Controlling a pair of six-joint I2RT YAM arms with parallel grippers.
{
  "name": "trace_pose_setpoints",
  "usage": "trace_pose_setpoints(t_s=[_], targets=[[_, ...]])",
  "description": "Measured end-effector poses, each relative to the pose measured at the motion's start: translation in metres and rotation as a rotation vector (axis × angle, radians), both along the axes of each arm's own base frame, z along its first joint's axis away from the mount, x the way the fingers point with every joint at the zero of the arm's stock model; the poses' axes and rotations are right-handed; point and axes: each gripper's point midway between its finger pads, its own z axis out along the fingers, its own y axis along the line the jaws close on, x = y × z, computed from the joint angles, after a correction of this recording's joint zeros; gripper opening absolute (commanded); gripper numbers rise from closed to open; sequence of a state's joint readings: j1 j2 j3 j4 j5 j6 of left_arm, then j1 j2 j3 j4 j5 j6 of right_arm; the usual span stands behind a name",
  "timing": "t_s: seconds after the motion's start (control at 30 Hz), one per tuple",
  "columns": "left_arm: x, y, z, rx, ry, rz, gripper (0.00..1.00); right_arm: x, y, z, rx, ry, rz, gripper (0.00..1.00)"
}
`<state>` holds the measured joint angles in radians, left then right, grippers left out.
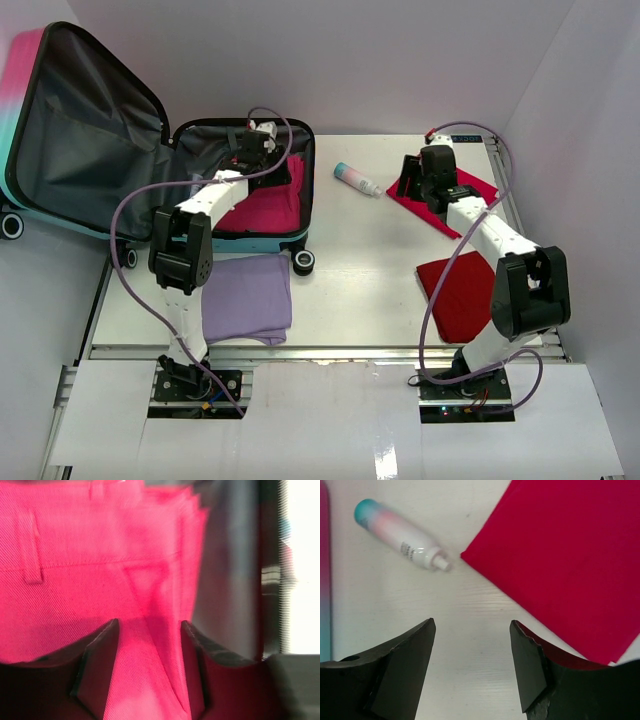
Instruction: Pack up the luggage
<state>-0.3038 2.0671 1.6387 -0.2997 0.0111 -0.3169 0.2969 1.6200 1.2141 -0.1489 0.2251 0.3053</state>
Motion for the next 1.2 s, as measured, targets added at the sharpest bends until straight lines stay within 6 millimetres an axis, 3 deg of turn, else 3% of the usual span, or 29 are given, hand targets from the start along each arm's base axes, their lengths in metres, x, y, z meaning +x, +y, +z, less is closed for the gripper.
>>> trace_pose_setpoints(t_s=[0.07,0.13,0.27,0.4,0.53,0.67,0.8,1.0,1.2], targets=[[-0.003,-0.003,0.029,-0.024,-0.04,-0.018,0.65,0.001,-0.011,0.001,-0.002,-0.016,-0.006,0.68],[-0.01,-0.006,0.062,-0.05,-0.088,-0.035,0.67,0.006,-0.006,0.0,-0.001,-0.036,0.054,0.71],[-0.034,-0.02,0.13,-0.098,-0.209,-0.084,0.69,0.019,0.029,-0.016,-0.019,-0.058,0.302,0.83],[-0.064,-0.028,0.164,-0.133,-0.267,-0.117,0.7,0.04,0.062,-0.036,-0.039,-0.077,0.507,0.91],[-0.088,-0.02,0.173,-0.165,-0.275,-0.101,0.7,0.067,0.08,-0.053,-0.075,-0.111,0.63,0.95],[-0.119,-0.01,0.169,-0.22,-0.283,-0.088,0.72,0.081,0.087,-0.068,-0.117,-0.126,0.702,0.96],[-0.152,-0.001,0.162,-0.276,-0.301,-0.076,0.72,0.096,0.096,-0.069,-0.142,-0.153,0.773,0.96],[-0.154,-0.005,0.175,-0.335,-0.342,-0.079,0.72,0.114,0.11,-0.068,-0.154,-0.168,0.829,0.94],[-0.155,-0.005,0.185,-0.356,-0.372,-0.079,0.72,0.115,0.115,-0.106,-0.157,-0.049,0.834,0.92]])
